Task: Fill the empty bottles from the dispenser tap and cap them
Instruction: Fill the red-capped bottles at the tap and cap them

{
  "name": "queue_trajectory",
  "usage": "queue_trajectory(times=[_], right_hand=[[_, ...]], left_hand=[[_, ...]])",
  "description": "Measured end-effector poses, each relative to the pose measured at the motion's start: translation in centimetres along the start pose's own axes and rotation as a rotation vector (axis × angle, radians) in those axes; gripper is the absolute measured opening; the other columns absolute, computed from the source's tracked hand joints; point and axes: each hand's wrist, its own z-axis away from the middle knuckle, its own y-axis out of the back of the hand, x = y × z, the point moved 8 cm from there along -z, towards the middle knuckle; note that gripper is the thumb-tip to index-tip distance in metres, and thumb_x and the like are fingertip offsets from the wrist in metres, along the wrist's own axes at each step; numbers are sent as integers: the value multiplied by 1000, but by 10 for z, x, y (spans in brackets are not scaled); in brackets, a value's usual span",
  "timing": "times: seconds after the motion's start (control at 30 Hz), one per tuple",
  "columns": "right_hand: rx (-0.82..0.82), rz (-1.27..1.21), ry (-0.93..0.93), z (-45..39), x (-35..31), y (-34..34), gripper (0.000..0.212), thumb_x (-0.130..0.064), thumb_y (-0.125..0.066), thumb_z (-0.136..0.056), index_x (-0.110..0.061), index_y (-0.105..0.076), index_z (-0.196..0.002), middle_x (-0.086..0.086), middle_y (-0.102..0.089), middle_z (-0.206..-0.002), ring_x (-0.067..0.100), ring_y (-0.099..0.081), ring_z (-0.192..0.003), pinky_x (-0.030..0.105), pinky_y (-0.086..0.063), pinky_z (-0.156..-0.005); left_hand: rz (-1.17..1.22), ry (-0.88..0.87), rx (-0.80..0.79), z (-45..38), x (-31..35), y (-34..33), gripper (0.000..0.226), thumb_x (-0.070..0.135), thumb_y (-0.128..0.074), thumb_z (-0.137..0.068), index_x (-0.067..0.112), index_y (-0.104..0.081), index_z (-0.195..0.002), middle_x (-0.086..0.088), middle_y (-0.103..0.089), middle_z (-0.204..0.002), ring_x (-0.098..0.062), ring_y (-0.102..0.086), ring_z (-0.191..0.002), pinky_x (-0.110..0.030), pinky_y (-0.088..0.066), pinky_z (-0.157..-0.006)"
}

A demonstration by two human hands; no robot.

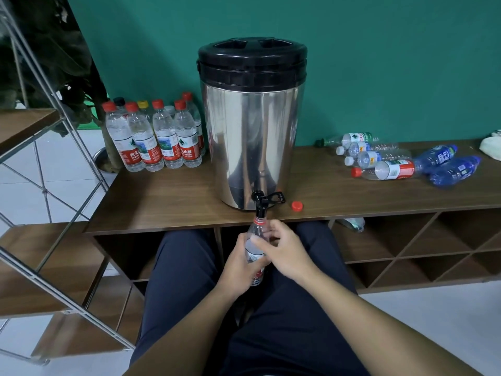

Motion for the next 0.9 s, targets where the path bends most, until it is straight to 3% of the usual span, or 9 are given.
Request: queue_trajectory(times=[0.17, 0.27, 0.43, 0.53, 0.63, 0.8, 0.9], right_hand=[[-35, 6, -12, 4, 21, -13, 51, -32, -91, -85, -38, -67, -129, -19, -74, -126, 2, -72, -118, 36, -61, -105], [-39, 12, -10, 5, 25, -17, 58, -33, -90, -85, -37, -65, -137, -18, -76, -127, 1, -71, -121, 38, -59, -109], [-16, -38, -12, 6, 30, -18, 56, -32, -90, -83, -37, -67, -134, -15, -78, -125, 7, -74, -120, 43, -60, -108], [0, -55, -17, 5, 34, -18, 58, -38, -91, -81, -38, -68, -134, -15, -78, -127, 8, -74, -121, 43, -60, -109], [-6, -72, -11, 4, 37, -20, 65, -46, -91, -78, -36, -67, -137, -14, -77, -129, 8, -74, -123, 43, -60, -110], [6, -54, -5, 5, 37, -18, 64, -24, -95, -84, -32, -65, -140, -15, -78, -126, 5, -75, -120, 38, -60, -109], [2, -43, -18, 5, 40, -19, 69, -31, -94, -79, -30, -65, -142, -14, -77, -129, 4, -74, -121, 39, -59, -111]], left_hand=[[-44, -20, 21, 2, 3, 3, 45, -2, -75, -93, 24, -60, -126, 4, -76, -112, -12, -74, -98, -22, -57, -83], [-58, -27, 21, 2, 2, 4, 49, -7, -70, -92, 24, -60, -128, 6, -76, -111, -7, -72, -97, -20, -56, -84], [5, -23, 30, 2, 1, 5, 60, -5, -77, -86, 27, -62, -134, 3, -77, -117, -18, -76, -104, -27, -61, -87], [26, 15, 26, 6, -3, 4, 64, 5, -84, -78, 24, -60, -134, 3, -78, -116, -15, -77, -104, -26, -60, -86], [-33, 48, 17, 9, -7, 6, 52, 9, -85, -87, 28, -63, -131, 8, -79, -115, -8, -77, -103, -26, -61, -87], [-79, 50, 22, 11, -5, 9, 44, 12, -86, -94, 27, -67, -130, 11, -79, -114, -4, -76, -104, -21, -59, -89], [-80, 42, 41, 11, -4, 9, 42, 8, -84, -94, 26, -67, -129, 8, -79, -115, -5, -76, -105, -20, -58, -89]])
